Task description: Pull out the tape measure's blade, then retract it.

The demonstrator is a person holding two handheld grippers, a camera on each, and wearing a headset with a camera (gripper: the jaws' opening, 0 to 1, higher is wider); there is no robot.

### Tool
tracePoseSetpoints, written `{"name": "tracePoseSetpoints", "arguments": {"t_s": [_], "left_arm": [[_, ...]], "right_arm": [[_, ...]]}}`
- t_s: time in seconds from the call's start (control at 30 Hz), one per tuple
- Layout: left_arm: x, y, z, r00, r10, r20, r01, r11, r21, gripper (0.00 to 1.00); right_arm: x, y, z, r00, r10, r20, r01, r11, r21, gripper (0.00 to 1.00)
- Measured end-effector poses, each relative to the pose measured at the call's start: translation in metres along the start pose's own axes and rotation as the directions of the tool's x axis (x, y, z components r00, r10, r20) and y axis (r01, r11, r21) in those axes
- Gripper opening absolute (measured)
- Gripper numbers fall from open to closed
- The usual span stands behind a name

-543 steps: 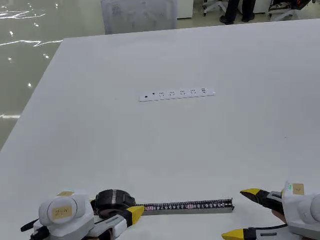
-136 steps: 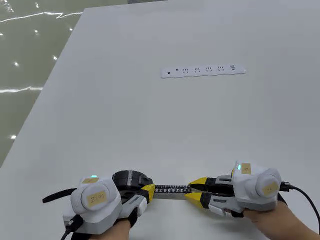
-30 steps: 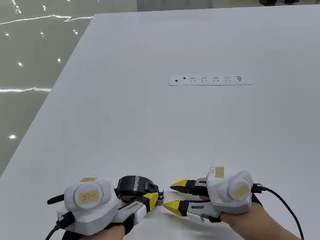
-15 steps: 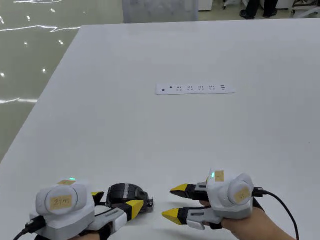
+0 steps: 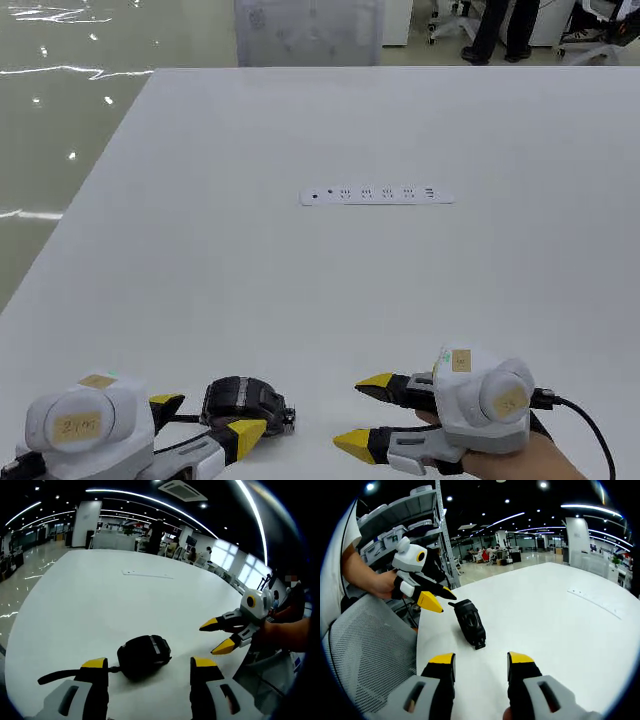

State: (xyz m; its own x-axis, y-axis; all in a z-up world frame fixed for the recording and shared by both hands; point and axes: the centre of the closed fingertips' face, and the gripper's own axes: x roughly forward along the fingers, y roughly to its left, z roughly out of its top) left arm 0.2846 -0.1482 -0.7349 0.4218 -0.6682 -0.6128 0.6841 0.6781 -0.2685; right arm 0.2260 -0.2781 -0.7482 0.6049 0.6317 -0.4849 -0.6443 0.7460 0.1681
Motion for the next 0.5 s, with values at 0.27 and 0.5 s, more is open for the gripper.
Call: {"name": "tracePoseSetpoints", "arguments": {"t_s": [0.27,0.5], "left_arm": [[-0.014,-0.005,0.001,0.9984,-0.055,0.009,0.055,0.998,0.03,0.66],[-0.02,-0.005,0.002,0.9962,-0.086,0.009,0.085,0.992,0.089,0.68]], "right_arm": [[-0.017,0.002,-0.007,0.9996,-0.024,-0.017,0.025,0.999,0.023,0.47],[-0.03,0.005,-0.016,0.9976,-0.04,-0.057,0.041,0.999,0.029,0.55]]}}
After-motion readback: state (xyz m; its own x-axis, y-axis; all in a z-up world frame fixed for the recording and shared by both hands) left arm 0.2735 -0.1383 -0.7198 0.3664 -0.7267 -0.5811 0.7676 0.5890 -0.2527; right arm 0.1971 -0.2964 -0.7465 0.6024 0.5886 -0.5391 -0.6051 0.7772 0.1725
